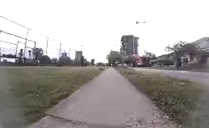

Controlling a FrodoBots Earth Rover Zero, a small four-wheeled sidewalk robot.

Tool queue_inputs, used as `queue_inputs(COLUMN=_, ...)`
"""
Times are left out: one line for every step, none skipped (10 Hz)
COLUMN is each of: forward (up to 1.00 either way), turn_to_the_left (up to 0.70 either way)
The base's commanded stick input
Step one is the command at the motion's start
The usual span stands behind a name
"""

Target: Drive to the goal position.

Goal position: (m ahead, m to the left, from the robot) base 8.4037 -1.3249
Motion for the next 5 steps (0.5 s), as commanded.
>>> queue_inputs(forward=0.70, turn_to_the_left=0.00)
queue_inputs(forward=0.70, turn_to_the_left=0.00)
queue_inputs(forward=0.70, turn_to_the_left=0.00)
queue_inputs(forward=0.70, turn_to_the_left=0.00)
queue_inputs(forward=0.70, turn_to_the_left=0.00)
